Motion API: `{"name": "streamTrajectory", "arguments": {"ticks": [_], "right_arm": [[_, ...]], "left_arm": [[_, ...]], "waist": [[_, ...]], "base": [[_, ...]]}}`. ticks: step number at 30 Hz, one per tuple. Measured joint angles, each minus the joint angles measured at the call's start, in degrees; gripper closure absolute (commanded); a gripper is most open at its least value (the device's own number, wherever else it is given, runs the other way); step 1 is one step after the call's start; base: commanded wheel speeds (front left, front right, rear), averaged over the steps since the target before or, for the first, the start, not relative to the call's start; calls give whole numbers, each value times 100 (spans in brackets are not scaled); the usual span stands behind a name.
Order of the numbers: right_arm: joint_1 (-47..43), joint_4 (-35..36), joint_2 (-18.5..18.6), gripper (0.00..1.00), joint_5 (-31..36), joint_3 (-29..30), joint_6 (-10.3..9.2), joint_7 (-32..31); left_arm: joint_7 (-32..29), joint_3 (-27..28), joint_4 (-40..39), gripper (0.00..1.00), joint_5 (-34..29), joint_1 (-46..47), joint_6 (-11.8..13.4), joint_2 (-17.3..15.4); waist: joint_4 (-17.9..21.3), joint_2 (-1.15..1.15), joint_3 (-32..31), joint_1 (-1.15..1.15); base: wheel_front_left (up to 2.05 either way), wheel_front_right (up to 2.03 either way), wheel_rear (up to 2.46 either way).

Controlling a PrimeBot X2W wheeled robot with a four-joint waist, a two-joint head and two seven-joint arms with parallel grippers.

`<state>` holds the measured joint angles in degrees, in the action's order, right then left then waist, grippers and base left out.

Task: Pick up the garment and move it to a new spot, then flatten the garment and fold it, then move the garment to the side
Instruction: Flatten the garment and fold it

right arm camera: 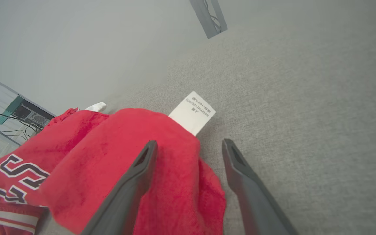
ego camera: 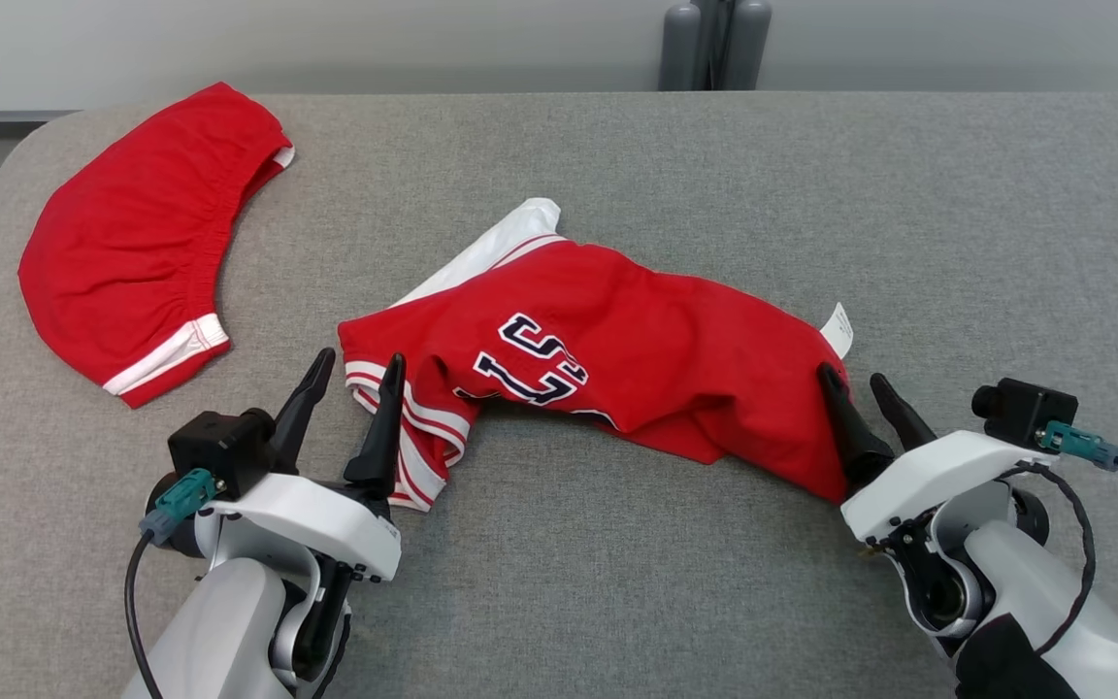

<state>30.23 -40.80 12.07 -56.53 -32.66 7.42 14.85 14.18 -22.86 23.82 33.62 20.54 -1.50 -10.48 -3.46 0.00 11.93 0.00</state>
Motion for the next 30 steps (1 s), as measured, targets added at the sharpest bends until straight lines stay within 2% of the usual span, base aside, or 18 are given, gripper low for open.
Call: {"name": "streamTrajectory", "arguments": {"ticks": [7, 9, 10, 11, 17, 21, 23, 24, 28, 30], "right_arm": [[251, -131, 53, 1, -826, -335, 0, -167], [286, -112, 64, 60, -993, -439, 0, -163], [308, -111, 80, 73, -1049, -493, 0, -159], [328, -107, 98, 100, -1123, -531, 0, -144], [339, -78, 218, 100, -1355, -766, 0, -66], [382, -37, 336, 100, -1252, -772, 0, -11], [419, 89, 424, 100, -1049, -490, 0, -3], [478, 272, 564, 100, -636, -82, 1, 15], [426, 817, 680, 100, 463, 779, 1, 23], [342, 1228, 760, 100, 1244, 1184, 0, 30]], "left_arm": [[-2, -23, -23, 0, 0, 36, 8, -5], [-2, -22, -22, 0, 2, 74, 35, -7], [-2, -20, -23, 0, 3, 83, 38, -9], [-2, -23, -18, 0, 10, 82, 40, -8], [-1, -29, 41, 0, 31, 82, 45, 0], [4, -32, 68, 0, 55, 79, 53, 5], [5, -38, 73, 0, 68, 76, 53, 8], [7, -38, 73, 0, 69, 73, 53, 10], [22, -49, 69, 0, 77, 41, 54, 13], [22, -57, 62, 0, 77, -3, 55, 16]], "waist": [[-93, 0, 100, 0], [-109, 0, 107, 0], [-113, 0, 109, 0], [-116, 0, 108, 0], [-106, 0, 56, 0], [-69, 0, -22, 0], [-42, 0, -66, 0], [-10, 0, -102, 0], [53, 0, -153, 0], [81, 0, -159, 0]], "base": [[0, 0, 0], [0, 0, 0], [0, 0, 0], [0, 0, 0], [0, 0, 0], [0, 0, 0], [0, 0, 0], [0, 0, 0], [0, 0, 0], [0, 0, 0]]}}
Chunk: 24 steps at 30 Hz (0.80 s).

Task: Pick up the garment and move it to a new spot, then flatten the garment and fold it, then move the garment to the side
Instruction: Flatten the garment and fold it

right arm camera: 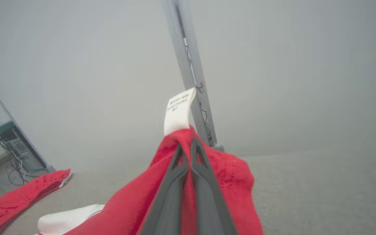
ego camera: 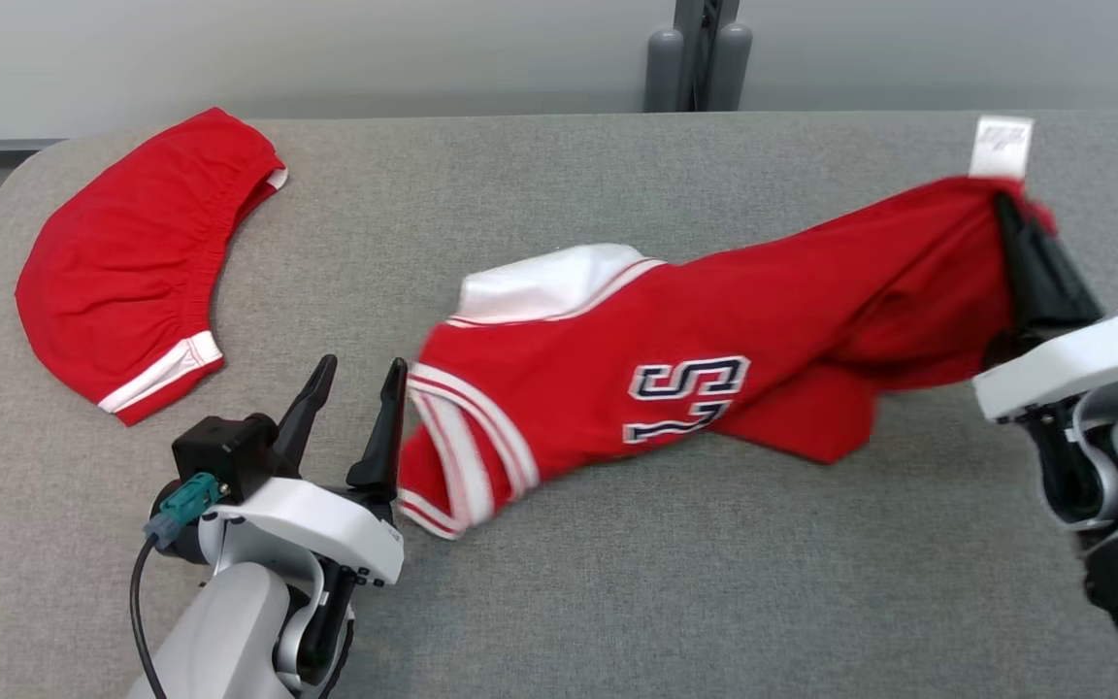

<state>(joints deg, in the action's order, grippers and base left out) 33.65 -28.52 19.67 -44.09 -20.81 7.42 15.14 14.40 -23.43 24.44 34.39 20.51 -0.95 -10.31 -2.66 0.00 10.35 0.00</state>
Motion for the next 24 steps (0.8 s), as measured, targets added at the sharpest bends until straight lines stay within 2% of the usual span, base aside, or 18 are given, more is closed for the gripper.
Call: {"name": "streamTrajectory", "arguments": {"ticks": [2, 6, 9, 14, 17, 18, 19, 20, 21, 22, 24], "right_arm": [[-159, 450, 60, 100, 839, 272, 0, 0], [-850, 1245, -73, 100, 1837, 583, 2, 1], [-1499, 1443, -215, 100, 2051, 706, 2, 1], [-2258, 1263, -357, 100, 2151, 548, 1, 1], [-2474, 1190, -460, 77, 2150, 424, 2, 1], [-2518, 1148, -482, 77, 2148, 379, 2, 1], [-2556, 1116, -501, 68, 2146, 354, 4, 1], [-2587, 1089, -512, 57, 2145, 331, 5, 1], [-2601, 1043, -515, 33, 2143, 307, 5, 1], [-2599, 962, -521, 3, 2130, 271, 5, 1], [-2602, 799, -542, 0, 2085, 205, 7, 1]], "left_arm": [[1, -16, -9, 0, 1, -4, 0, 11], [2, -53, -2, 0, 10, -2, -9, 35], [9, -66, 14, 0, 31, -9, -25, 44], [23, -65, 32, 0, 40, -24, -24, 41], [25, -68, 41, 0, 41, -25, -25, 38], [25, -69, 44, 0, 41, -26, -25, 35], [25, -75, 46, 0, 42, -26, -25, 35], [25, -77, 51, 0, 42, -26, -25, 34], [25, -82, 54, 0, 44, -26, -25, 36], [25, -89, 59, 0, 47, -26, -25, 38], [26, -98, 80, 0, 51, -28, -25, 38]], "waist": [[11, 0, 5, 0], [-31, 0, 9, 0], [-51, 0, 5, 0], [-1, 0, -13, 0], [61, 0, -33, 0], [86, 0, -43, 0], [109, 0, -53, 0], [131, 0, -62, 0], [150, 0, -71, 0], [165, 0, -80, 0], [188, 0, -103, 0]], "base": [[0, 0, 0], [0, 0, 0], [0, 0, 0], [0, 0, 0], [0, 0, 0], [0, 0, 0], [0, 0, 0], [0, 0, 0], [0, 0, 0], [0, 0, 0], [0, 0, 0]]}}
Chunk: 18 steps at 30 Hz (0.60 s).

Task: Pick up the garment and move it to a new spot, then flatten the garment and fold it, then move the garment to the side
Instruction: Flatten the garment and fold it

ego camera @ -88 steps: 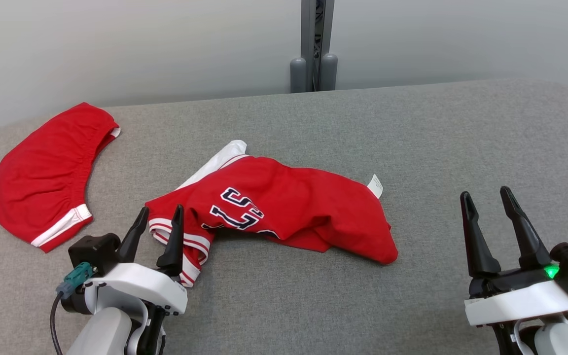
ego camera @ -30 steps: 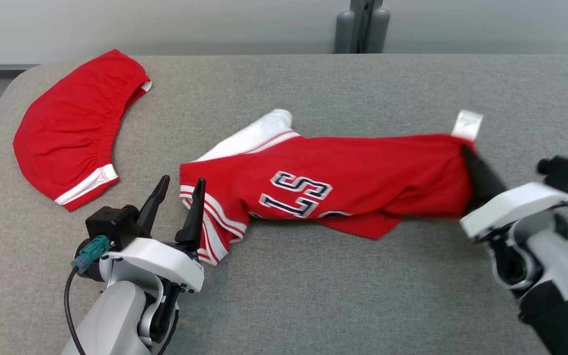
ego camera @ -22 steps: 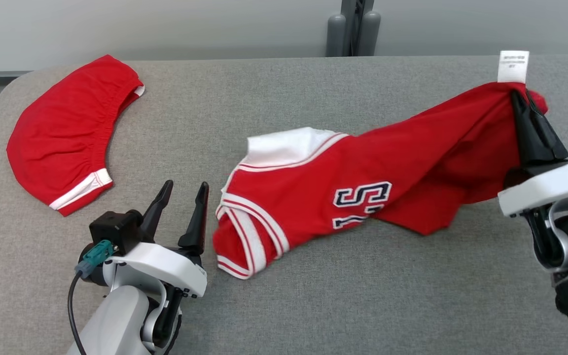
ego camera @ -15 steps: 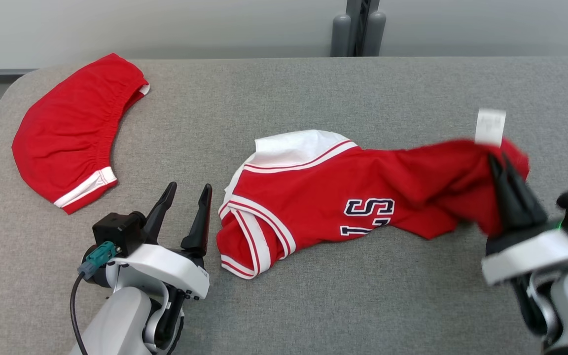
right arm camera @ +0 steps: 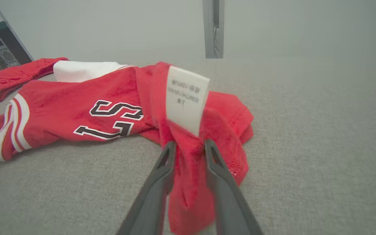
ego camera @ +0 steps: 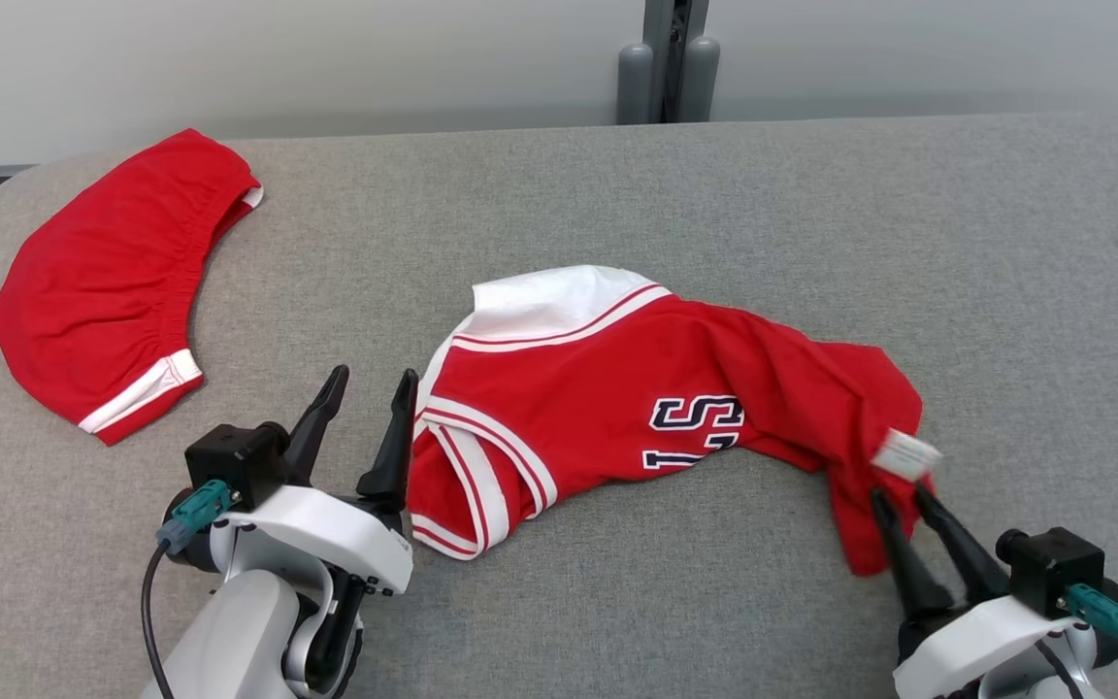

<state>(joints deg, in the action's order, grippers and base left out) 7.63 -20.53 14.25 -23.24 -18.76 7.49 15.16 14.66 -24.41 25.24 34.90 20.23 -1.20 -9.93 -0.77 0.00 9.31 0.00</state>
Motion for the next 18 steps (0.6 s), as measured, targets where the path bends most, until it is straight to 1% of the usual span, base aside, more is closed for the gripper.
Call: {"name": "streamTrajectory", "arguments": {"ticks": [5, 12, 18], "right_arm": [[9, -1, -19, 0, -81, 171, 0, 0], [-16, 577, -65, 0, -159, 605, 0, -1], [-231, 904, -209, 0, -296, 1003, 0, 0]], "left_arm": [[0, -24, 47, 0, 42, -8, 0, 8], [2, -3, 46, 0, 71, -109, -1, 0], [8, 24, 9, 0, 101, -124, 2, -7]], "waist": [[23, 0, -82, 0], [33, 0, -196, 0], [60, 0, -242, 0]], "base": [[0, 0, 0], [0, 0, 0], [0, 0, 0]]}}
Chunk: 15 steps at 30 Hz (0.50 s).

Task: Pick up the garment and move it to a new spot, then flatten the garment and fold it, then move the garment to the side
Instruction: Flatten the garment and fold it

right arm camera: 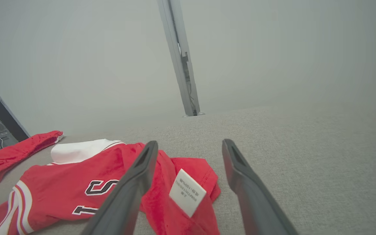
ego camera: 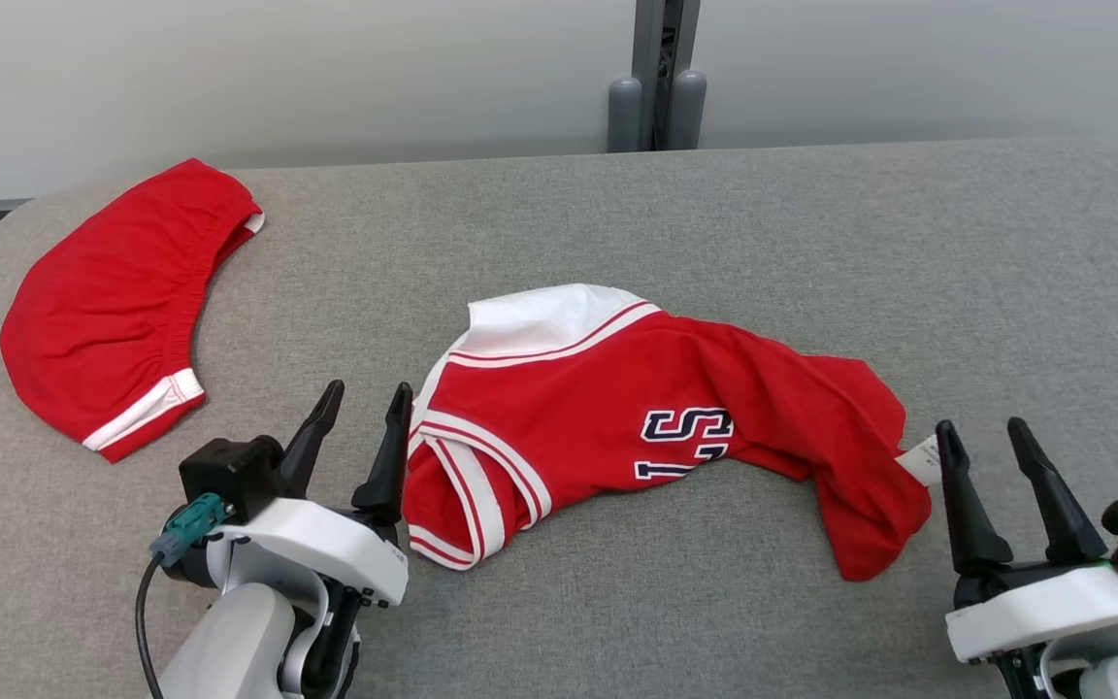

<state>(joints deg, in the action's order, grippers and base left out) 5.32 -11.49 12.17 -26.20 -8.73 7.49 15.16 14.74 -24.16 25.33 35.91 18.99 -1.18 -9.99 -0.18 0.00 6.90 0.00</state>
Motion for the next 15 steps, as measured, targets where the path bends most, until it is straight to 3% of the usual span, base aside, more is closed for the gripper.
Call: {"name": "streamTrajectory", "arguments": {"ticks": [9, 15], "right_arm": [[-176, -55, -8, 0, -221, 219, 0, 0], [-189, -637, -32, 0, -742, 15, 0, -1]], "left_arm": [[-5, 10, -82, 0, 26, -21, 7, -35], [-32, -38, -113, 0, 27, -30, 19, -42]], "waist": [[81, 0, 79, 0], [128, 0, 154, 0]], "base": [[0, 0, 0], [0, 0, 0]]}}
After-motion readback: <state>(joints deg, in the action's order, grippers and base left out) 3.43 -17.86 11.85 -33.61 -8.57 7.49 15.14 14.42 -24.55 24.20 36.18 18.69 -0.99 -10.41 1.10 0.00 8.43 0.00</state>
